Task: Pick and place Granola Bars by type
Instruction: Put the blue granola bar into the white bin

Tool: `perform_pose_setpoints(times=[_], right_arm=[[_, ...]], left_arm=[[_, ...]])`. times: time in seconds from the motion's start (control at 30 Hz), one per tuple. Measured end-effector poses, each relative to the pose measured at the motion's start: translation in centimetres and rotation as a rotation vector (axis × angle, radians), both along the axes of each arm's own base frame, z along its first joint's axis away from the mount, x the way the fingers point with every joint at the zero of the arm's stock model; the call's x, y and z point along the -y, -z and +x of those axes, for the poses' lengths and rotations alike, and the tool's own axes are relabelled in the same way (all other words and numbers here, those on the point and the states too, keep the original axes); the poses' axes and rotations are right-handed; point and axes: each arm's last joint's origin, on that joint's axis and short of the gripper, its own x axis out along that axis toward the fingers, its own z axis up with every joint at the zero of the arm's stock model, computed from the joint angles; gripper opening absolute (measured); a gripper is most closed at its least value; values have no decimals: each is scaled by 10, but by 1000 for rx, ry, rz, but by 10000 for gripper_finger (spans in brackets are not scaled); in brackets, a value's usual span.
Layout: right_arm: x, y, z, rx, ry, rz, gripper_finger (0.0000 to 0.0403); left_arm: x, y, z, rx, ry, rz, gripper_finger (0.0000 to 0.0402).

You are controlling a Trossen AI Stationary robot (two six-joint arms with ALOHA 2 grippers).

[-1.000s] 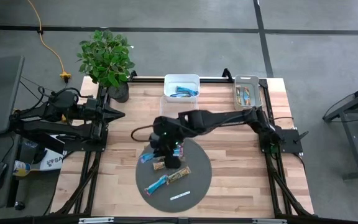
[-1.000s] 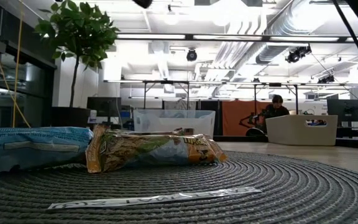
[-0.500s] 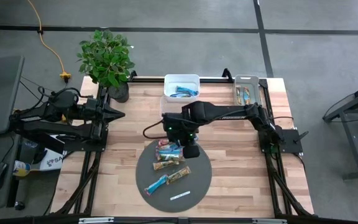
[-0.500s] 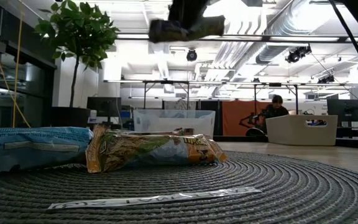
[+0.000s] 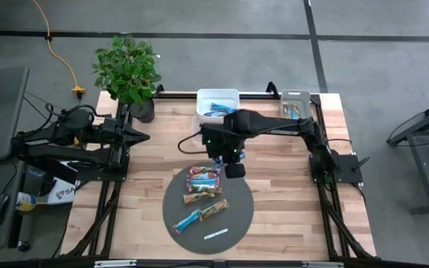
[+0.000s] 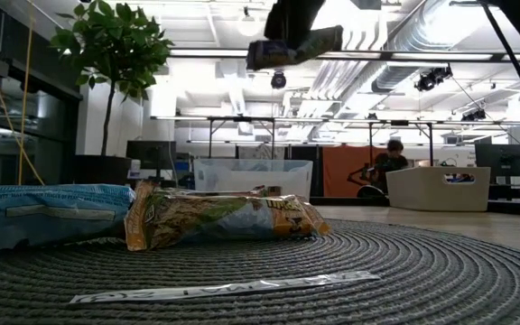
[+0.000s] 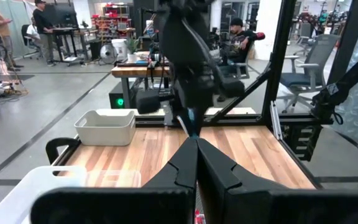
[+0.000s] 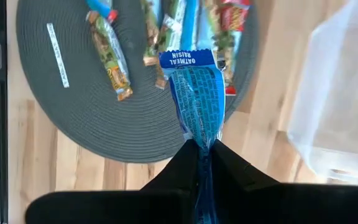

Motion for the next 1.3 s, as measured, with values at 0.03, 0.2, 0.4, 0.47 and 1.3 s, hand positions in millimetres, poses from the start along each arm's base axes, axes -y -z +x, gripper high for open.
perform_pose_setpoints(times=[0.03,0.2,0.4,0.47,1.3], right_arm=[[4,-3,-2,9,10,-1,19],[23,-33,-23,90,62,-7,19],[49,-71,-53,231,151,-59,19],[57,-83,-59,314,177,-68,19],[168,-141,-78,939,325,-100,19]], left_arm=[[0,0,0,0,0,0,1],[0,0,0,0,0,0,1],[0,0,0,0,0,0,1],[0,0,0,0,0,0,1],[0,0,0,0,0,0,1]])
